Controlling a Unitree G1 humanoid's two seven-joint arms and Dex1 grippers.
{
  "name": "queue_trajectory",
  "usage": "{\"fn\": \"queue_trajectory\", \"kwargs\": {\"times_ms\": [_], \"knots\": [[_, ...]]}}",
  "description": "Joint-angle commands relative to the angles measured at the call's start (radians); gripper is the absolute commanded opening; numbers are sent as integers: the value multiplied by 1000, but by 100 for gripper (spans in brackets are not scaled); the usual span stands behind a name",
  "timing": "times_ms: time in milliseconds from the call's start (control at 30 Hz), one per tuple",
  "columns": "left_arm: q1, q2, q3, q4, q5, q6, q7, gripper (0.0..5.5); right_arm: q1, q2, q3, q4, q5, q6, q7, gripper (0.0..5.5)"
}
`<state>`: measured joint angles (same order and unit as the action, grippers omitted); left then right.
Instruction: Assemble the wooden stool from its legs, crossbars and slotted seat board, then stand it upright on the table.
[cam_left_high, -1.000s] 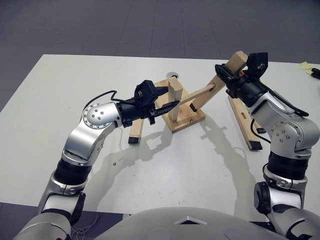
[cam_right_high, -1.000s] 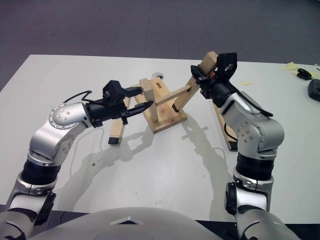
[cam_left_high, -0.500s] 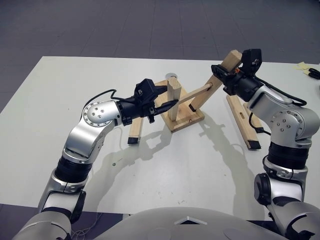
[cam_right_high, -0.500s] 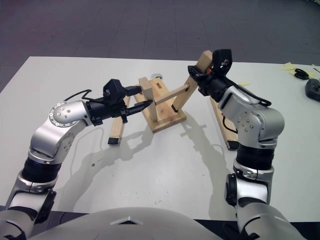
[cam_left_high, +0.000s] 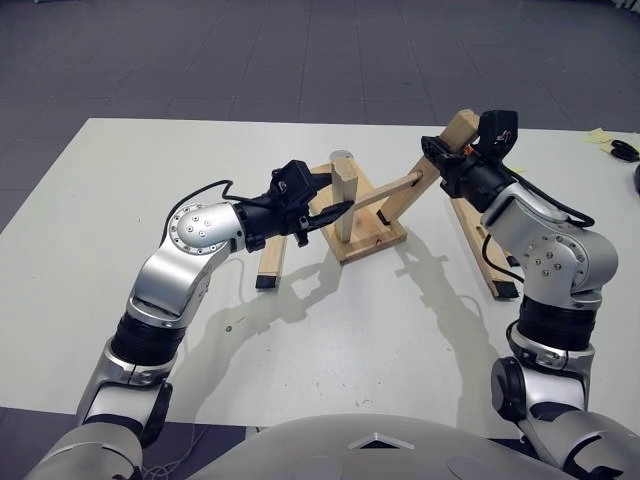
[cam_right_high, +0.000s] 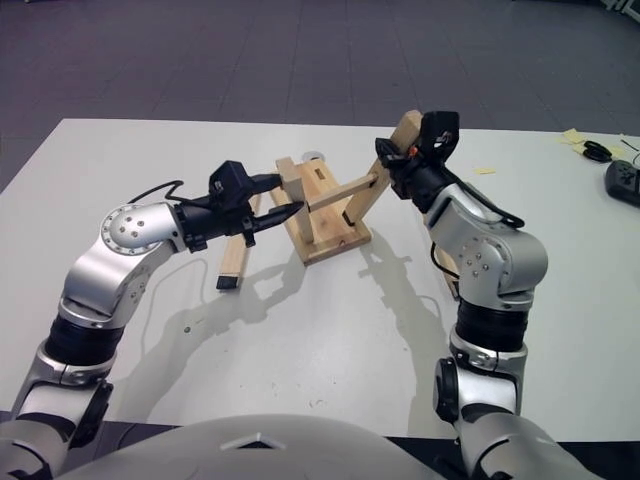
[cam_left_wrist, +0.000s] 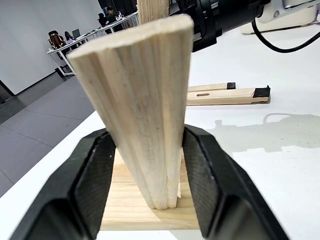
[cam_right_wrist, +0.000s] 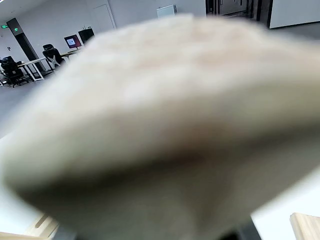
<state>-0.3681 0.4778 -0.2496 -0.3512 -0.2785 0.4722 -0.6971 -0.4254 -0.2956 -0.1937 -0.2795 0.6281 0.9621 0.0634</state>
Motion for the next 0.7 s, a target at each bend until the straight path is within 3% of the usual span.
{"fn": "queue_trajectory", "kwargs": {"times_ms": [33, 200, 367, 400, 700], "knots": [[-11, -44, -21, 20, -1, 28, 12, 204, 106, 73, 61, 74, -22, 24, 1, 113], [-51, -86, 39, 40, -31, 41, 36, 204, 88, 109, -17, 51, 22, -104, 44, 113], [-50, -80, 36, 49, -17, 36, 24, 204, 79, 88, -10, 47, 20, -129, 109, 113], [-50, -79, 35, 49, -15, 35, 22, 204, 81, 81, -4, 43, 18, -132, 125, 150], [-43, -75, 26, 53, -8, 31, 13, 204, 46, 88, -61, 37, 65, -182, 163, 278]]}}
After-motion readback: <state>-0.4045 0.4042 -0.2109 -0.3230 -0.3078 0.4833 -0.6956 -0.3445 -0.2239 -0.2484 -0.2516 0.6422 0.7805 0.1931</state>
